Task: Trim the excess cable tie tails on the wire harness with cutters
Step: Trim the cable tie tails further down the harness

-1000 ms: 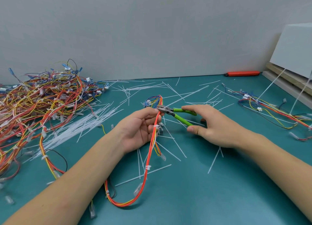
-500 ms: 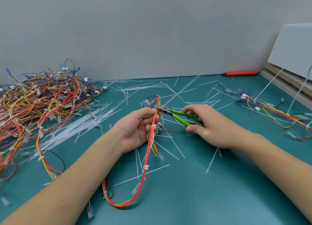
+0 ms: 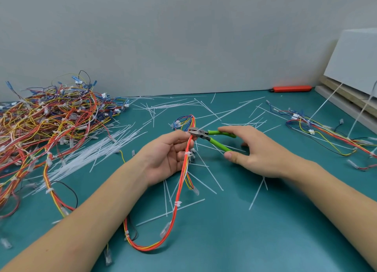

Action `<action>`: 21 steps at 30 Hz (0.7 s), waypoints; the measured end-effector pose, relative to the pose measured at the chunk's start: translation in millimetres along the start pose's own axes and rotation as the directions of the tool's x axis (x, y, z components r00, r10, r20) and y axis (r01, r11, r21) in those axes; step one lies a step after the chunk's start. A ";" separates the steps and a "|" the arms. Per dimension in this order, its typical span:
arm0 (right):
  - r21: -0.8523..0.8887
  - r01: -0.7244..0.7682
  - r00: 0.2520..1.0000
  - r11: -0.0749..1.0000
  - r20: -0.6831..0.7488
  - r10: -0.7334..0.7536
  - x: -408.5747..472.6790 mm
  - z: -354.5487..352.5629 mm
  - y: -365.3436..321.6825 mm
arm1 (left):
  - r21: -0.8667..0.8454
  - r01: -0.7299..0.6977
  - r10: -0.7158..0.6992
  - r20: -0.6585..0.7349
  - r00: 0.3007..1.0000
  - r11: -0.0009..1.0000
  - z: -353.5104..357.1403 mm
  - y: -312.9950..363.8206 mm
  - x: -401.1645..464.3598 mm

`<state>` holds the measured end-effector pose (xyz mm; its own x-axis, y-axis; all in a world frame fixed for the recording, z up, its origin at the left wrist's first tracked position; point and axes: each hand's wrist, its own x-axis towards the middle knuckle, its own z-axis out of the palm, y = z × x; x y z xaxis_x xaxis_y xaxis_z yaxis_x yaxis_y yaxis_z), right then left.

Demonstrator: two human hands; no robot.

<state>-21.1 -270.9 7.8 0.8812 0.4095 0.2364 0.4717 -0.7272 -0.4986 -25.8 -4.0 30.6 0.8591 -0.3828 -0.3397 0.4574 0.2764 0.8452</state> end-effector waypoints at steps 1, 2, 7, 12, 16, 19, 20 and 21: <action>-0.005 0.001 1.000 1.000 0.002 -0.001 0.1 0.6 0.4 | -0.001 -0.001 0.001 -0.001 1.000 1.000 -0.1 -0.2 0.0; -0.010 0.003 1.000 1.000 -0.002 -0.003 0.4 1.2 0.5 | -0.002 -0.001 0.001 -0.002 1.000 1.000 -0.1 -0.3 -0.1; -0.039 0.007 1.000 0.999 -0.011 -0.007 0.6 2.2 -2.2 | -0.008 -0.004 0.004 -0.001 1.000 1.000 -0.7 1.2 -0.5; -0.024 -0.004 0.999 1.000 -0.046 0.003 1.0 -0.3 -2.7 | -0.014 -0.008 0.008 -0.002 1.000 1.000 -1.1 0.7 0.2; -0.027 0.000 1.000 1.000 -0.010 0.000 0.1 2.1 -1.0 | 0.012 -0.014 0.014 0.008 1.000 1.000 0.0 -1.2 0.7; -0.038 0.014 1.000 0.999 -0.008 -0.014 -0.3 -1.6 -0.1 | 0.011 -0.015 0.015 0.009 1.000 1.000 -1.2 -1.0 1.0; -0.037 0.017 1.000 0.999 -0.005 -0.018 0.0 -2.0 0.4 | 0.014 -0.016 0.016 0.008 1.000 1.000 -1.5 -1.0 1.1; -0.034 0.020 1.000 0.999 -0.003 -0.020 0.1 -1.7 1.0 | 0.017 -0.017 0.017 0.008 1.000 1.000 -1.5 -1.2 1.4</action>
<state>-20.5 -272.5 8.8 0.8717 0.4221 0.2488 0.4898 -0.7376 -0.4648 -24.8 -3.5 28.4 0.8650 -0.3851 -0.3218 0.4384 0.2680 0.8579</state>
